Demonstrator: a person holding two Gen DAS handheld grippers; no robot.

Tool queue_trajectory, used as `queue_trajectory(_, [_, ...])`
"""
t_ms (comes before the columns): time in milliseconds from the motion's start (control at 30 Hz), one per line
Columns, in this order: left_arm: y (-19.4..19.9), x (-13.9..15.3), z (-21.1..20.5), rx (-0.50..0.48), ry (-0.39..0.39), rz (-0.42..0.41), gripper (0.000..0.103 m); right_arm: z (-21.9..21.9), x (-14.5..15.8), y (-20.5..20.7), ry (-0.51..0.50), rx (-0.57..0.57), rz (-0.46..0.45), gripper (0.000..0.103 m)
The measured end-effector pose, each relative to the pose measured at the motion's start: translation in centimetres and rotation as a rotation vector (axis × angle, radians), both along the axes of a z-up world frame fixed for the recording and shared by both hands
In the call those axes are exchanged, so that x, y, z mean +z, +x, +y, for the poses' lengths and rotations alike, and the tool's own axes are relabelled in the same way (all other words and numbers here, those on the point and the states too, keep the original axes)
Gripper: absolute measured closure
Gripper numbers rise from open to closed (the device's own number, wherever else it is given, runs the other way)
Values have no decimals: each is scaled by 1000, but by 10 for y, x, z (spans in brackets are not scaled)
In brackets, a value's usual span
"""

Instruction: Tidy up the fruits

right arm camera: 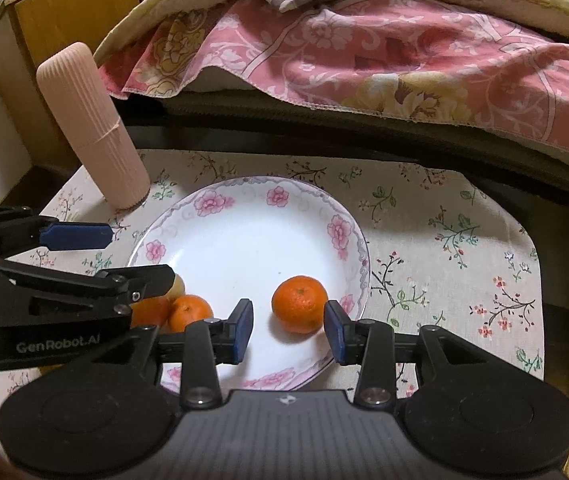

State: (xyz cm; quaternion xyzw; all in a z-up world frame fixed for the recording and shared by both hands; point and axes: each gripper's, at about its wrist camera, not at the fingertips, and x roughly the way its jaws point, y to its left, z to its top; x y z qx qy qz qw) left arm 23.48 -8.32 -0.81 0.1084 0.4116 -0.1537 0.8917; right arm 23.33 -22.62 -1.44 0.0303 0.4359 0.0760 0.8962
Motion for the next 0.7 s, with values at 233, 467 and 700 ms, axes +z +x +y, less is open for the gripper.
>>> queue_trajectory(233, [-11, 5, 6, 2, 11, -6, 33, 5, 6, -7, -1, 8, -2, 62])
queue_trajectory(467, [-24, 13, 11, -1, 25, -25, 32, 12, 12, -15, 0, 24, 1, 62])
queue_trajectory(700, [-42, 19, 18, -13, 45, -35, 29, 16, 18, -30, 14, 20, 19, 62])
